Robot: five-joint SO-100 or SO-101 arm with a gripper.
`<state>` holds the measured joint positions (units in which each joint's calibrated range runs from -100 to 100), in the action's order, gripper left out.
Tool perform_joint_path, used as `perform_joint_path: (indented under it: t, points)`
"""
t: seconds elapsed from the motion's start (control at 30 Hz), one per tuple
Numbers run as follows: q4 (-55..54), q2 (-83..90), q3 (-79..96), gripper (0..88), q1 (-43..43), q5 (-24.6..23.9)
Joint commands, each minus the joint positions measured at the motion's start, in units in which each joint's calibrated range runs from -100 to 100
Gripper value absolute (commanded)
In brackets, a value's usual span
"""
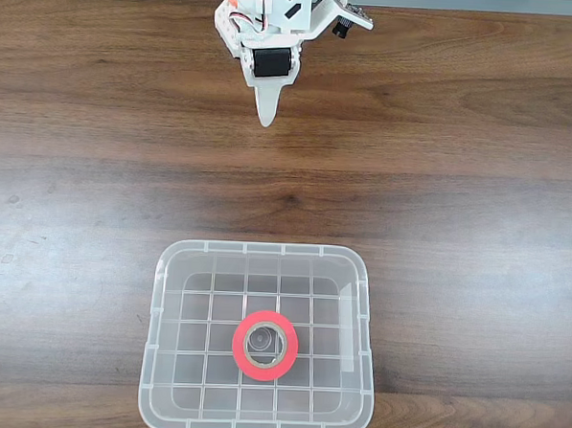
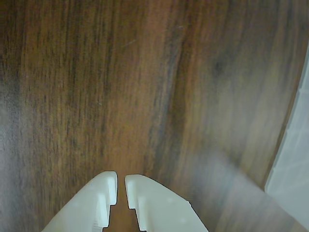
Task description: Grab the tape and place it in the box.
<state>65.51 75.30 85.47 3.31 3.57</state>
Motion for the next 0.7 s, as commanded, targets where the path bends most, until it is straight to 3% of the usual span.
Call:
perform_joint_path:
  t: [0.0, 0.23, 0.67]
  points:
    - [-1.55, 9.97, 5.24, 1.2, -0.16, 0.22]
    - [-0.78, 24.21, 12.25, 1.2, -0.16, 0.01]
    - [-0.78, 23.65, 12.17, 1.2, -0.82, -1.83]
